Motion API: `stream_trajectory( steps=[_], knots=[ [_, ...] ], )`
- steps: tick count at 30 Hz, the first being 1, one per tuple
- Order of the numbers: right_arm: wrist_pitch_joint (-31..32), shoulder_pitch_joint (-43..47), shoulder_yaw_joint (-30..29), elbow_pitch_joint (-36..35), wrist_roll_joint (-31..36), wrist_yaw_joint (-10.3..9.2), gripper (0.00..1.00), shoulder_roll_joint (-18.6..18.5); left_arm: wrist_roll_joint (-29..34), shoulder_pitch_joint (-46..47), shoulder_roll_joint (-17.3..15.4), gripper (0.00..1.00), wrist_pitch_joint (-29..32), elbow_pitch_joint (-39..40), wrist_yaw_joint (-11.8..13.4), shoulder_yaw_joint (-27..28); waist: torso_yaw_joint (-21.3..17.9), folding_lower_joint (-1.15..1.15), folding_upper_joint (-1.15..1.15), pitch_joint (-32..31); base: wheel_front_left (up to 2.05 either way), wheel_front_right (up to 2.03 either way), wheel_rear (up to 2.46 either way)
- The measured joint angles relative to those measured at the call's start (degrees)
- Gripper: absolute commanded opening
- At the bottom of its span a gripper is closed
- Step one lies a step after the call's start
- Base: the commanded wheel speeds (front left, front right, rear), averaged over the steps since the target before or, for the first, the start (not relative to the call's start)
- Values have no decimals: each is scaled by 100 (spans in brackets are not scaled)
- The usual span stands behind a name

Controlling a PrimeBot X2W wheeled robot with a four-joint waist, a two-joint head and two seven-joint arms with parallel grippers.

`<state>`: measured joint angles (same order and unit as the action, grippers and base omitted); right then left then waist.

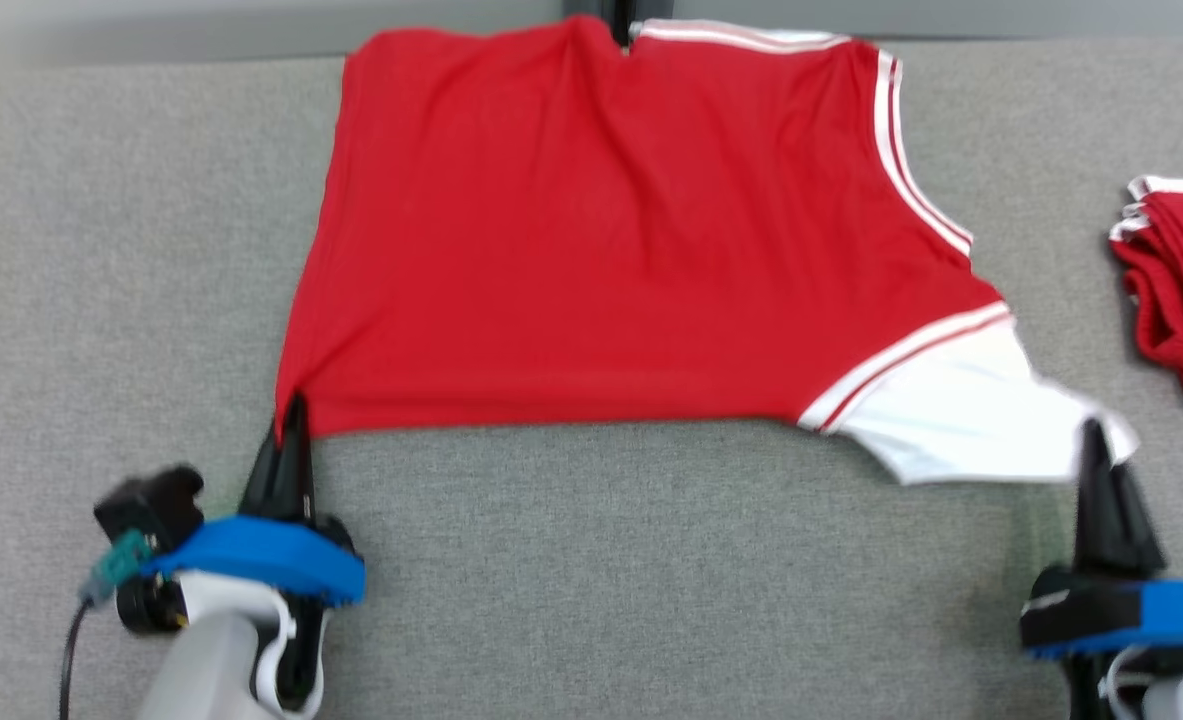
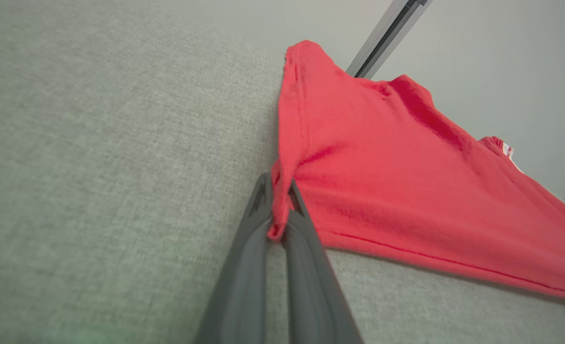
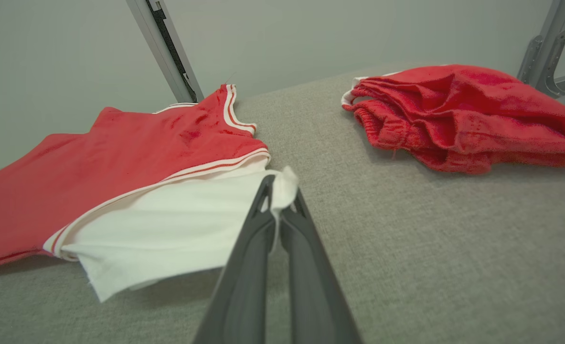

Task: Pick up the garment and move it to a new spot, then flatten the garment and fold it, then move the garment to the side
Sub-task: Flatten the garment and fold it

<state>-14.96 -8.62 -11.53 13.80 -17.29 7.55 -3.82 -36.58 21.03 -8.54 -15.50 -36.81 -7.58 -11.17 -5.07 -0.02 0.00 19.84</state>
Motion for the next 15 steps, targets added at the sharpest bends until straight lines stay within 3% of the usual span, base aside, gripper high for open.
stream_trajectory(
  steps=[7, 15],
  knots=[
    [-1, 752, 178, 323, -31, 0, 0, 66, 254, -908, 341, 0, -9, -19, 0, 357, 15, 0, 0, -530, 0, 0, 0],
    [-1, 1537, 166, 678, 88, 0, 0, 88, 605, -1679, 515, 0, -19, -222, -5, 469, 115, 1, 0, -1135, 0, 0, 0]
  ],
)
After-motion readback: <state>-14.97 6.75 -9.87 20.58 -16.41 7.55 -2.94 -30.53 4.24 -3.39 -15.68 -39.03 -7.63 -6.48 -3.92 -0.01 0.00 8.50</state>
